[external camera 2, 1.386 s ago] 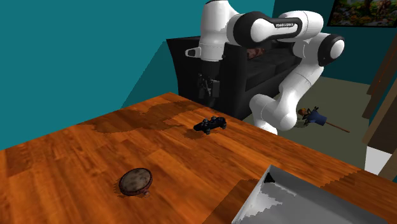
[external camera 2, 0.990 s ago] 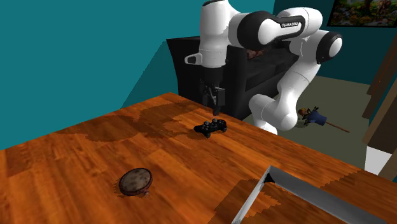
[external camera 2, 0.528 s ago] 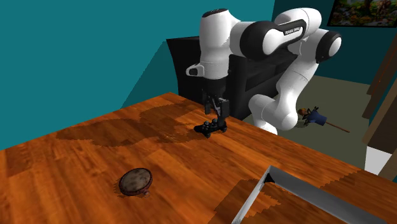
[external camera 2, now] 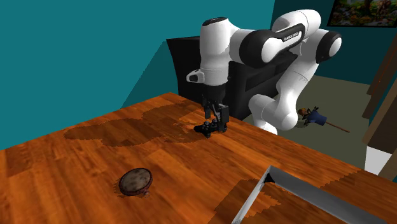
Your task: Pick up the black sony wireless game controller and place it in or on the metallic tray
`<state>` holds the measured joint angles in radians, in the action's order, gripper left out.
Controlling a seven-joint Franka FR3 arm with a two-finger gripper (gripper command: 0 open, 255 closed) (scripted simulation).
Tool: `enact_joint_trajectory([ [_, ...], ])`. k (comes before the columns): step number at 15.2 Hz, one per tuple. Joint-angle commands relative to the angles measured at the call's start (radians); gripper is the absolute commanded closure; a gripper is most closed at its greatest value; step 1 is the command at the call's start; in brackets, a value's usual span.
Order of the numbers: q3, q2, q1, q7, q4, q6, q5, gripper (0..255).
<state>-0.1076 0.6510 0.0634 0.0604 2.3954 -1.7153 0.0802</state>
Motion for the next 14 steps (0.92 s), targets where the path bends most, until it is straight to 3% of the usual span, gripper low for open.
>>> enact_joint_trajectory([
  [1, 0.000, 0.000, 0.000, 0.000, 0.000, 0.000, 0.000, 0],
  [2, 0.000, 0.000, 0.000, 0.000, 0.000, 0.000, 0.000, 0],
  [3, 0.000, 0.000, 0.000, 0.000, 0.000, 0.000, 0.000, 255],
  [14, 0.001, -0.001, -0.001, 0.001, -0.027, 0.026, -0.001, 255],
])
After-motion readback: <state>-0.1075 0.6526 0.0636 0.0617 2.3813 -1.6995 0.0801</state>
